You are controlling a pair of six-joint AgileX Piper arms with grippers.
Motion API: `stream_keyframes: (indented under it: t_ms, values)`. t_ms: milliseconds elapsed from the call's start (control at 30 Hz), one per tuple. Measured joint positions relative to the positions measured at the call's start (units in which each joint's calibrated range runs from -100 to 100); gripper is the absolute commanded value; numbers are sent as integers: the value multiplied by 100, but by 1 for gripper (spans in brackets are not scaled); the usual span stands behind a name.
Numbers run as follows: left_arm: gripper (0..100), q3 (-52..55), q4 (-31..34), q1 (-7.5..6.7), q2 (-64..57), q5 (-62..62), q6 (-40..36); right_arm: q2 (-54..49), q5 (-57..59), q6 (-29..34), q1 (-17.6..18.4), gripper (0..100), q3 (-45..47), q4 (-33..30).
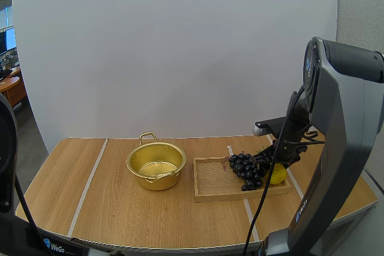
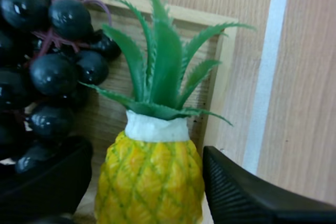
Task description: Open the pot, put the pineapple inside, and close it
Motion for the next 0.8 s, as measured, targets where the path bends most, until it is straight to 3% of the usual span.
stream_keyframes:
  t_ms: [367, 400, 433, 500, 533, 567, 800]
  values:
    - [0, 0, 0, 0, 0, 0, 0, 40, -119, 8, 0, 100, 0, -5]
    - [0, 0, 0, 0, 0, 0, 0, 40, -119, 18, 0, 84, 0, -5]
    - [0, 0, 0, 0, 0, 0, 0, 40, -119, 18, 0, 51, 0, -5]
    - [0, 0, 0, 0, 0, 0, 0, 40, -119, 25, 0, 40, 0, -5]
    - [0, 0, 0, 0, 0, 0, 0, 40, -119, 37, 0, 13, 0, -5]
    - [0, 0, 0, 0, 0, 0, 0, 40, -119, 37, 0, 0, 0, -5]
    - [0, 0, 0, 0, 0, 0, 0, 40, -83, 37, 0, 0, 0, -5]
